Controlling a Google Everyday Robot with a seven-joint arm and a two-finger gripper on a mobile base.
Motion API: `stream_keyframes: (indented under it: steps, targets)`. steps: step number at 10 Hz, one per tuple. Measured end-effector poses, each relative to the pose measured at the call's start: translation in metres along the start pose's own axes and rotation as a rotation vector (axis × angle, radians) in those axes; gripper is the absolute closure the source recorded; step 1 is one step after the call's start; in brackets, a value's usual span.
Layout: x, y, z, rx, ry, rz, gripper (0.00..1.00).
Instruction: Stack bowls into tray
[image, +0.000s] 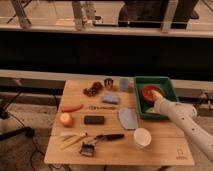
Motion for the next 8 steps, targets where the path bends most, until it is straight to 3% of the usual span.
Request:
stream_keyframes:
  steps: [8]
  targets:
    - [-0.005, -0.027, -0.017, 0.084, 0.014, -0.067, 0.20]
